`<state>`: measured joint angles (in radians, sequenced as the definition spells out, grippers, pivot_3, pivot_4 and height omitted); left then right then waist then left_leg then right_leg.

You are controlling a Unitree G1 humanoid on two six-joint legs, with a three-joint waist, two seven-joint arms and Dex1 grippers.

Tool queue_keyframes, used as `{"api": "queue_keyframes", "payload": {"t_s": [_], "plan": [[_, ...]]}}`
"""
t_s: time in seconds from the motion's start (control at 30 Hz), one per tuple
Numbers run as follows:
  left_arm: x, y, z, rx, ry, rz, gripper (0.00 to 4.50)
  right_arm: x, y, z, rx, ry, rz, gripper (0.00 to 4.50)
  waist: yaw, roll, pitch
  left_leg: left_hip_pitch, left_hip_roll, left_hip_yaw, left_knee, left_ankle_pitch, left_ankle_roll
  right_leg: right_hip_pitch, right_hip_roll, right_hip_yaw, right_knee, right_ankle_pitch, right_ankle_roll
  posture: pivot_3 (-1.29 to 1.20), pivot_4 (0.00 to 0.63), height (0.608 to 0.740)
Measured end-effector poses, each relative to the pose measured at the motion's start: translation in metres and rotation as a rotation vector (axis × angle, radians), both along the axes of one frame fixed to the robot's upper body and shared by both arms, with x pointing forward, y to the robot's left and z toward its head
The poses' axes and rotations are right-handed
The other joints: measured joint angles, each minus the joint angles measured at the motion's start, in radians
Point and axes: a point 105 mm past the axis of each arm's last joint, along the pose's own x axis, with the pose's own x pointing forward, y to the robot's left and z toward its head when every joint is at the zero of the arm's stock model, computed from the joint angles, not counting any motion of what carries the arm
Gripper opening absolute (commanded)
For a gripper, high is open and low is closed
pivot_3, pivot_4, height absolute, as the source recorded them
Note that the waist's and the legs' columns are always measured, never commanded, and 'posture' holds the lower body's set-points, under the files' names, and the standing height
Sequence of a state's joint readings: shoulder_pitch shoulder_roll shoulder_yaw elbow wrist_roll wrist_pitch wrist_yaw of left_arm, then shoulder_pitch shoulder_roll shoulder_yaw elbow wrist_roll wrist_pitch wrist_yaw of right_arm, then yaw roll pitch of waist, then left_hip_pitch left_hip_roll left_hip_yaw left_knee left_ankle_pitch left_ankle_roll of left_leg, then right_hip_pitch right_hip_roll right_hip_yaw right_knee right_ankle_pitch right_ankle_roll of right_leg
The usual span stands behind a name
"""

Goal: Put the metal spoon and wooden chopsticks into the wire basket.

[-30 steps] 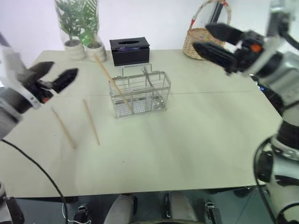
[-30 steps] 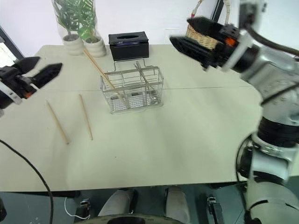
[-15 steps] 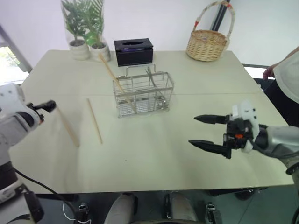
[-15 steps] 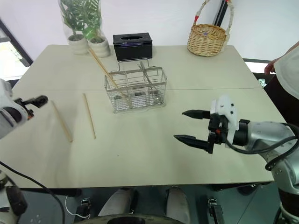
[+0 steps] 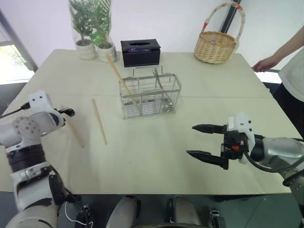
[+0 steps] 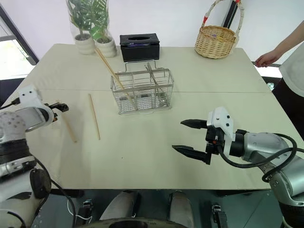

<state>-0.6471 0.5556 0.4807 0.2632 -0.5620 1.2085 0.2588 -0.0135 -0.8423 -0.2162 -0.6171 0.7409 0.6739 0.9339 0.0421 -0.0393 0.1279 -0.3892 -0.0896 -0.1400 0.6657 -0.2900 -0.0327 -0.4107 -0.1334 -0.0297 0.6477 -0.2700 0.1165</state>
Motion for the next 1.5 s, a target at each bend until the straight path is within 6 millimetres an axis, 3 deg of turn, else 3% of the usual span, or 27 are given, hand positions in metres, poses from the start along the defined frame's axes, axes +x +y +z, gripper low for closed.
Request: {"api": "queue_keyframes", "payload": {"t_s": [0.27, 0.57, 1.07, 1.17, 1.23, 1.37, 1.5], "plan": [[0.01, 0.007, -0.009, -0.02, 0.021, 0.045, 4.5, -0.002, 0.007, -0.002, 0.003, -0.008, -0.004, 4.46, -0.002, 0.001, 0.0, 0.001, 0.0, 0.0, 0.0, 0.0, 0.0, 0.0, 0.0, 0.0, 0.0, 0.001, 0.002, 0.0, 0.15, 0.65], [0.012, 0.017, -0.014, -0.01, 0.024, 0.1, 0.07, 0.002, 0.012, 0.003, 0.011, -0.035, 0.005, 4.5, 0.005, 0.001, -0.001, 0.002, 0.0, -0.001, 0.0, 0.0, -0.001, 0.002, 0.0, -0.001, 0.0, 0.002, 0.004, 0.0, 0.15, 0.65], [0.018, 0.016, -0.006, -0.034, -0.026, 0.108, 0.07, 0.012, 0.004, 0.004, 0.02, -0.053, -0.029, 4.5, -0.001, 0.0, 0.0, 0.0, 0.0, -0.001, 0.0, 0.001, -0.001, 0.001, 0.0, -0.001, 0.0, 0.002, 0.005, 0.0, 0.15, 0.65], [0.022, 0.019, 0.019, 0.02, -0.141, 0.085, 0.07, 0.013, 0.004, 0.005, 0.02, -0.057, -0.031, 4.5, -0.003, -0.001, 0.0, -0.001, 0.0, -0.001, 0.0, 0.001, -0.001, -0.001, 0.0, -0.001, 0.0, 0.002, 0.005, 0.0, 0.15, 0.65], [0.023, 0.024, 0.048, 0.087, -0.258, 0.072, 0.07, 0.013, 0.004, 0.005, 0.02, -0.057, -0.032, 4.5, -0.004, -0.001, 0.0, -0.001, 0.0, -0.001, 0.0, 0.001, -0.001, -0.001, 0.0, -0.001, 0.0, 0.002, 0.005, 0.0, 0.15, 0.65], [0.019, 0.033, 0.119, 0.223, -0.531, 0.071, 0.07, 0.012, 0.003, 0.003, 0.02, -0.048, -0.038, 4.5, 0.0, 0.0, 0.0, -0.002, 0.0, -0.001, 0.0, 0.0, -0.001, 0.0, -0.001, -0.001, -0.001, 0.002, 0.005, 0.0, 0.15, 0.65], [0.014, 0.004, 0.214, 0.181, -0.925, -0.033, 0.07, 0.012, 0.001, 0.004, 0.021, -0.048, -0.041, 4.5, 0.012, -0.003, 0.001, -0.002, 0.0, -0.002, 0.001, 0.0, -0.002, 0.002, 0.0, -0.002, -0.003, 0.002, 0.005, 0.0, 0.15, 0.65]]}}
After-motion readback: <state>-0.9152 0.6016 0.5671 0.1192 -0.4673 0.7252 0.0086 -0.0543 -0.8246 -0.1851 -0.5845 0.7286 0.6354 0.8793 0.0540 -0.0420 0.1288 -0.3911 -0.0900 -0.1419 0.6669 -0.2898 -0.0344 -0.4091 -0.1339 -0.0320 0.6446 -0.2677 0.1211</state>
